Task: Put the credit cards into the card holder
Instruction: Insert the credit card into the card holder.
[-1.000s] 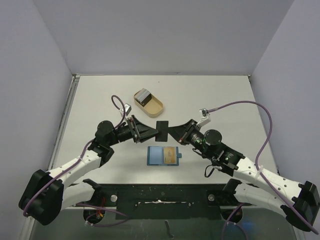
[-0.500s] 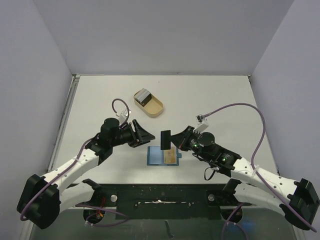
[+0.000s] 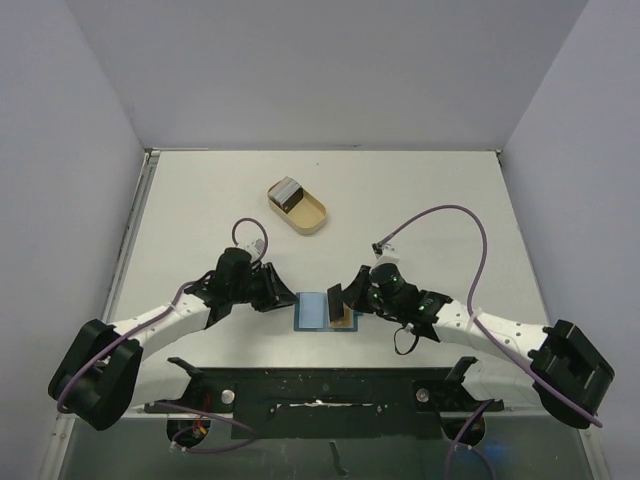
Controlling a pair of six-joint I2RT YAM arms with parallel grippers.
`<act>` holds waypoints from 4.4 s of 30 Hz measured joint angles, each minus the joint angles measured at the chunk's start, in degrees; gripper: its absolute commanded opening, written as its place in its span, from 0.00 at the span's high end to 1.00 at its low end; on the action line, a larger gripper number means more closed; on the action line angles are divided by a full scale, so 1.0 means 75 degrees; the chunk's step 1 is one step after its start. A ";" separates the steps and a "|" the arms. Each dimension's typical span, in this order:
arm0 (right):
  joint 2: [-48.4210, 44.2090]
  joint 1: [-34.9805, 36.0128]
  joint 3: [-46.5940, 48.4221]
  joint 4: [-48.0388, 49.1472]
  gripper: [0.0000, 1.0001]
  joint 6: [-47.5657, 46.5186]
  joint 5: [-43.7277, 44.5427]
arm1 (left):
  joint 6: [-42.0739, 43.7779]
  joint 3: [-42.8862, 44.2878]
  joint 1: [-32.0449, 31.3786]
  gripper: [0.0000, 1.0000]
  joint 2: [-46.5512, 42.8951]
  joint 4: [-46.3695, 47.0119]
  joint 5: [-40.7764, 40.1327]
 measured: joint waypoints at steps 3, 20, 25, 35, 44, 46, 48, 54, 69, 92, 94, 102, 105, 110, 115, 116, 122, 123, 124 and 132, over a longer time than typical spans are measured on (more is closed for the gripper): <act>0.0332 -0.0006 0.0006 -0.0052 1.00 -0.0032 -0.0070 | -0.0038 -0.0251 -0.0006 0.80 0.0207 0.0236 0.0009; 0.1285 0.0026 0.0347 -0.0076 1.00 0.0017 -0.0189 | -0.0379 -0.1049 -0.0181 0.83 0.0886 0.1679 0.0076; 0.1306 0.0172 0.0702 -0.0571 1.00 0.0012 0.0178 | -0.0440 -0.1099 -0.0207 0.84 0.1049 0.1754 0.0044; 0.1416 0.0522 0.1169 -0.1451 1.00 -0.0064 0.0819 | -0.0440 -0.1099 -0.0254 0.85 0.1189 0.1786 -0.0125; 0.1472 0.0624 0.1314 -0.1612 1.00 -0.0149 0.0970 | -0.0446 -0.1099 -0.0274 0.85 0.1093 0.1751 -0.0154; 0.1466 0.0641 0.1311 -0.1483 1.00 -0.0163 0.0965 | -0.0452 -0.1099 -0.0297 0.85 0.1037 0.1760 -0.0152; 0.1451 0.0662 0.1271 -0.1262 1.00 -0.0169 0.0950 | -0.0458 -0.1099 -0.0318 0.85 0.1017 0.1778 -0.0146; 0.1422 0.0659 0.0930 -0.0697 1.00 -0.0166 0.0886 | -0.0469 -0.1099 -0.0373 0.87 0.1128 0.1953 -0.0108; 0.1355 0.0347 0.0143 0.0318 1.00 0.0006 0.0557 | -0.0478 -0.1099 -0.0525 0.92 0.1469 0.2259 -0.0114; 0.0941 -0.0055 -0.0807 0.1696 1.00 0.0265 -0.0198 | -0.0455 -0.1096 -0.0609 0.92 0.1501 0.2314 -0.0154; 0.0941 -0.0055 -0.0807 0.1714 1.00 0.0265 -0.0236 | -0.0455 -0.1096 -0.0609 0.92 0.1501 0.2314 -0.0154; 0.0944 -0.0099 -0.0816 0.1842 1.00 0.0265 -0.0294 | -0.0455 -0.1096 -0.0609 0.92 0.1501 0.2311 -0.0157; 0.0962 -0.0122 -0.0842 0.1897 1.00 0.0268 -0.0321 | -0.0452 -0.1096 -0.0609 0.92 0.1501 0.2311 -0.0160; 0.1014 -0.0152 -0.0935 0.1929 1.00 0.0297 -0.0326 | -0.0455 -0.1096 -0.0609 0.92 0.1501 0.2311 -0.0163; 0.1029 -0.0154 -0.0935 0.1941 1.00 0.0315 -0.0326 | -0.0452 -0.1096 -0.0609 0.92 0.1501 0.2311 -0.0163; 0.1049 -0.0157 -0.0938 0.1967 1.00 0.0323 -0.0329 | -0.0455 -0.1096 -0.0609 0.92 0.1501 0.2311 -0.0163; 0.1151 -0.0207 -0.1000 0.2183 1.00 0.0361 -0.0411 | -0.0455 -0.1096 -0.0609 0.92 0.1501 0.2311 -0.0166; 0.1151 -0.0230 -0.1026 0.2221 1.00 0.0385 -0.0437 | -0.0455 -0.1096 -0.0609 0.92 0.1501 0.2311 -0.0166; 0.1154 -0.0245 -0.1049 0.2261 1.00 0.0408 -0.0452 | -0.0455 -0.1096 -0.0609 0.92 0.1501 0.2311 -0.0166; 0.1373 -0.0350 -0.1192 0.2672 1.00 0.0527 -0.0662 | -0.0455 -0.1096 -0.0609 0.92 0.1501 0.2311 -0.0169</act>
